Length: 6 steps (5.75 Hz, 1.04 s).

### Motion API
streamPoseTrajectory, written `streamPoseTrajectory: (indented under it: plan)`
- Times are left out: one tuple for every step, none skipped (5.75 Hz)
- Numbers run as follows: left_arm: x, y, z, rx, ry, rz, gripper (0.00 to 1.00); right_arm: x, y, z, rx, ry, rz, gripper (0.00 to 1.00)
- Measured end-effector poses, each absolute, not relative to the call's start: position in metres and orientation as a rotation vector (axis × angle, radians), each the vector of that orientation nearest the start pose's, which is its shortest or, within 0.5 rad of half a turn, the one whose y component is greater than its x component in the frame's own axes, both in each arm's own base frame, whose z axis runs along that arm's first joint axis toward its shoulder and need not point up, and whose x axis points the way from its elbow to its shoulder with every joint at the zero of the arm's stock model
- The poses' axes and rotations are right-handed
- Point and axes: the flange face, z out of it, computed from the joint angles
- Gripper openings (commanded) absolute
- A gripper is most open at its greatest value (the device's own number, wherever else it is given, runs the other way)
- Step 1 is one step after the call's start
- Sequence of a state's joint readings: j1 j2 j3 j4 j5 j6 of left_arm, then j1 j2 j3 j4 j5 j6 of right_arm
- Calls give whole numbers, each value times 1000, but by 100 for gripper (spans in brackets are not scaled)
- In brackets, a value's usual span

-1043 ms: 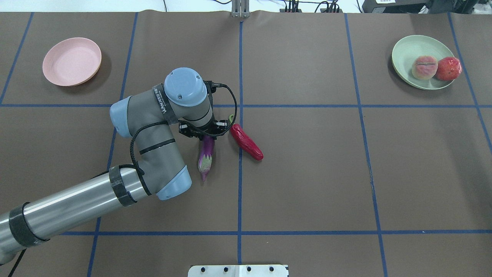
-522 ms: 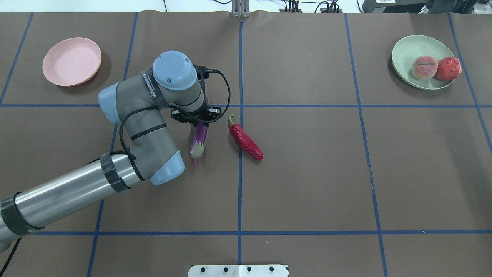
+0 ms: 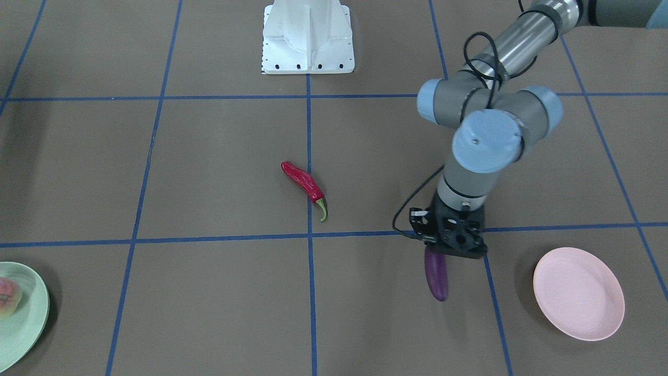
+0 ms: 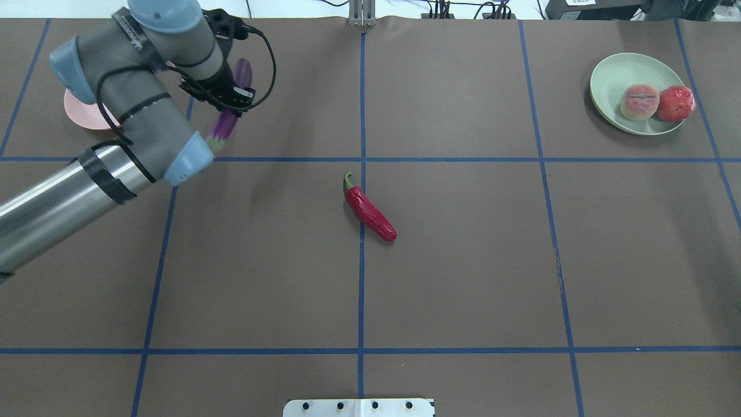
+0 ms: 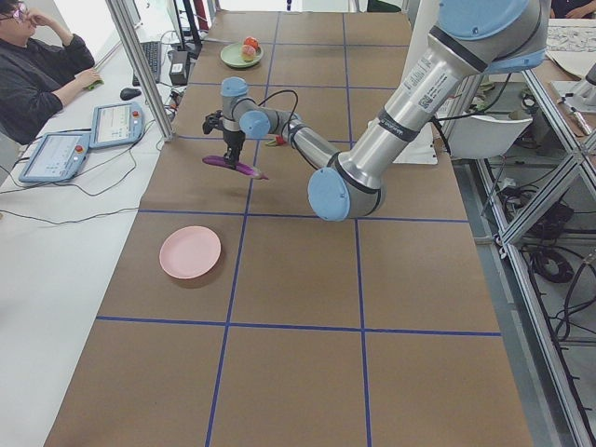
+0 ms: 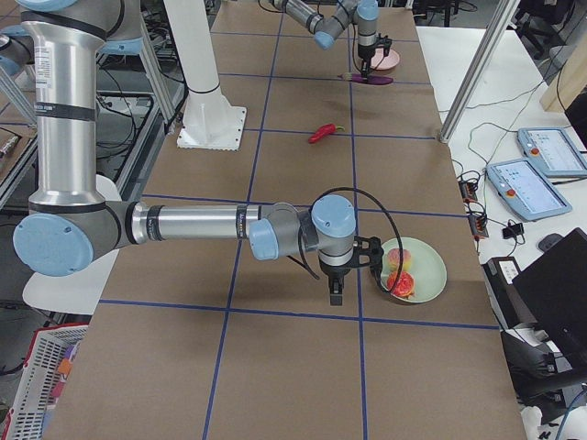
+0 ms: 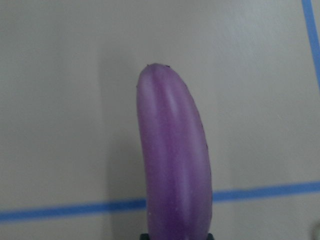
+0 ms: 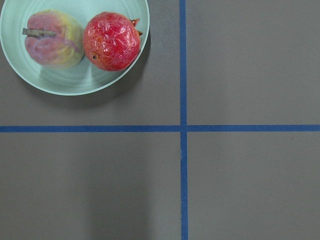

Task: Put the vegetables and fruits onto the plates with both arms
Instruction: 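Lift the eggplant with the left gripper and carry it to the pink plate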

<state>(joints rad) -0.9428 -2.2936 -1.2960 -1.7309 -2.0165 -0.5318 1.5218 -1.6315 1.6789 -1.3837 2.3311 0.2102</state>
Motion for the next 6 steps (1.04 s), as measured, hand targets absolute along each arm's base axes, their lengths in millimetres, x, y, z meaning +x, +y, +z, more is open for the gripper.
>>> streamPoseTrajectory:
  plan:
    - [323,-716,379,269,624,330,0,40,-483,614,124,-779,61,100]
    - [281,-742,424,271,578,402,29,38,-484,614,124,-779,58,100]
    - [260,-754,458,269,555,446,81,37,-485,613,124,-779,55,100]
    - [253,-755,486,262,544,472,99,35,-486,612,124,-778,53,100]
    - [250,-747,511,276,545,484,99,35,-486,612,124,-778,52,100]
    - [247,-741,524,302,553,489,99,34,-487,612,124,-779,52,100]
